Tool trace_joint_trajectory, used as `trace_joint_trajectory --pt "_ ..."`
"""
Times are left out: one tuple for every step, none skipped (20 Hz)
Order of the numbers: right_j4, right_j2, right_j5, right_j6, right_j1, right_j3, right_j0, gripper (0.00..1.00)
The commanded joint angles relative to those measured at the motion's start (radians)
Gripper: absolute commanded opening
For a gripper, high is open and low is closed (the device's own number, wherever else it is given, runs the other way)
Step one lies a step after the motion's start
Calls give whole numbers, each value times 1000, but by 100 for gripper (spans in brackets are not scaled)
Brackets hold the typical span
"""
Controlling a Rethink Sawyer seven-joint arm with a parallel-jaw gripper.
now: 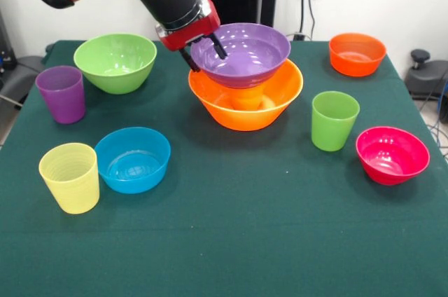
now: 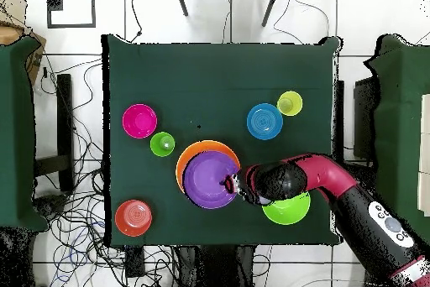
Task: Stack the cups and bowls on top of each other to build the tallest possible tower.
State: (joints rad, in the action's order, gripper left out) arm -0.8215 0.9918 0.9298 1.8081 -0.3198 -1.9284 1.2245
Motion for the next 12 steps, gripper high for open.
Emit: trace_joint_trajectory --pt "-72 -80 12 -236 5 77 -64 100" --pt "-72 -82 12 -237 4 78 -65 100" --pt "-72 -82 13 -239 3 78 -65 100" --pt "-72 -83 13 -241 3 78 -66 100" --pt "-72 -84 15 -245 3 78 -66 100" --pt "-72 -84 15 -243 1 79 -68 100" --pt "-72 -85 15 -242 0 79 -70 100" --pt "-71 -85 17 -242 -2 80 -71 100" --pt "-67 -82 16 -239 -5 77 -70 100" --pt "-67 -81 14 -237 -6 75 -69 100" --pt "-66 -81 11 -235 -7 72 -68 100" --pt "-71 -84 7 -234 -5 73 -69 100"
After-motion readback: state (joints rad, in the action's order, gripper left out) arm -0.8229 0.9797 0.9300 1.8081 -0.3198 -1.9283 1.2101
